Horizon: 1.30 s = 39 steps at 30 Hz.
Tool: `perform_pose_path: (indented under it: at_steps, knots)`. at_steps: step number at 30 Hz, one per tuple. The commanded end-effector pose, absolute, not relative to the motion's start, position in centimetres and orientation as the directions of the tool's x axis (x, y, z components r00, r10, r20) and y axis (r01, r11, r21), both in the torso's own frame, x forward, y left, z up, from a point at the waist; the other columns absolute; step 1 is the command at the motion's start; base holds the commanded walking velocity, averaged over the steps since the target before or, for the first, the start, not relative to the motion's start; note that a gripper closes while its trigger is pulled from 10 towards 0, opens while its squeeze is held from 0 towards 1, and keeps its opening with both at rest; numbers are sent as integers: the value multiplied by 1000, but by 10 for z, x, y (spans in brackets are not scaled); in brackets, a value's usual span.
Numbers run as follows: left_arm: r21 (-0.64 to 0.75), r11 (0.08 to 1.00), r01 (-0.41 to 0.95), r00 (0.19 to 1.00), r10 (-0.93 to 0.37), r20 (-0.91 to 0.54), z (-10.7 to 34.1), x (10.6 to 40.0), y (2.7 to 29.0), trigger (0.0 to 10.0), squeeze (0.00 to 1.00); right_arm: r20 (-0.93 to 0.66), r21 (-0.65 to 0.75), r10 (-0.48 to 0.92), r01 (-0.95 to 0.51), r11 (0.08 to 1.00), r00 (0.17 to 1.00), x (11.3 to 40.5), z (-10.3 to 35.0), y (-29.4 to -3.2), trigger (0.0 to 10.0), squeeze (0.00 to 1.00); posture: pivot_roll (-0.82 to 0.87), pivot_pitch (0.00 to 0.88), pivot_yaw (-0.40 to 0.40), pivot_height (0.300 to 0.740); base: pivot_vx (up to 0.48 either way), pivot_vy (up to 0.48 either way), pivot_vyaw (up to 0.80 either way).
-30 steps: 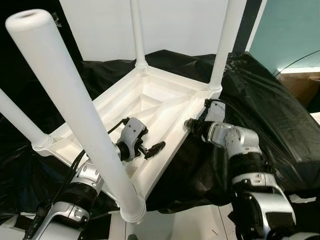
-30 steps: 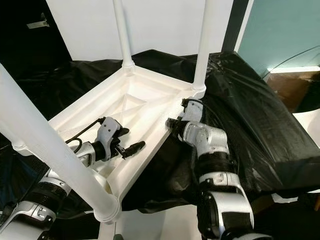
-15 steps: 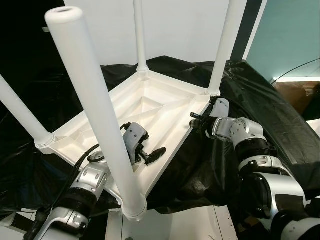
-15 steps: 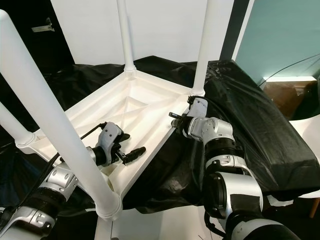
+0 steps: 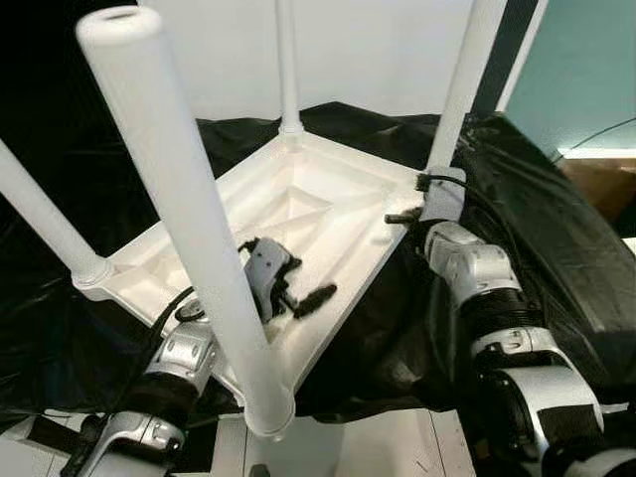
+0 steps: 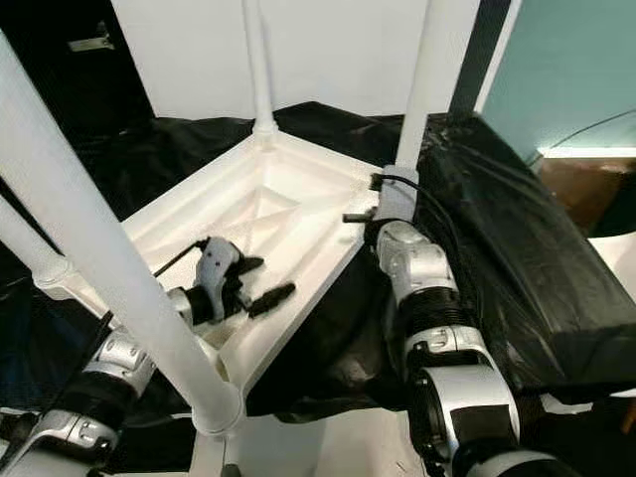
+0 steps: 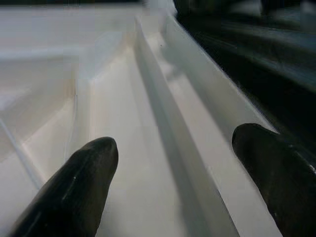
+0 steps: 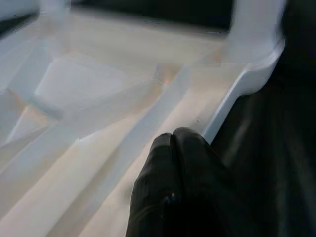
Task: Building children table
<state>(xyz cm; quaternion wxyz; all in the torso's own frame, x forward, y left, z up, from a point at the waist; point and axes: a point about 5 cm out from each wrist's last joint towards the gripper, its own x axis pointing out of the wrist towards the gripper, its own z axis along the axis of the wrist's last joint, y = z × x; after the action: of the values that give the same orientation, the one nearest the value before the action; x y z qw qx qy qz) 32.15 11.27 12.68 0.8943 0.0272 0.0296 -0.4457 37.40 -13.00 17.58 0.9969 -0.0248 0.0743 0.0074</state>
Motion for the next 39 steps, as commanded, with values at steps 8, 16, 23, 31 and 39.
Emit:
perform_pose_path:
  at_steps: [8,16,23,31,39]
  knots:
    - [-72,724,686,727,-677,116,145,324,124,10000,0,-33,-191,35,-41,981,999,340,166,-114,10000,0,-3,18,21,740,0,0,0]
    - [-82,740,668,741,-650,169,149,327,133,10000,0,-41,-257,33,-42,965,999,318,143,-116,10000,0,-18,12,29,740,0,0,0]
    - [-161,803,574,808,-524,269,148,321,133,10000,1000,45,-299,-8,21,954,999,298,143,-127,10000,122,-31,13,29,740,0,0,0]
    - [-193,902,387,906,-332,263,141,319,146,10000,0,109,-284,-30,60,957,994,283,143,-132,10000,0,-32,13,26,740,0,0,0]
    - [-167,928,334,921,-283,268,136,309,160,10000,0,150,-297,-39,83,951,988,270,140,-137,10000,0,-28,16,24,740,0,0,0]
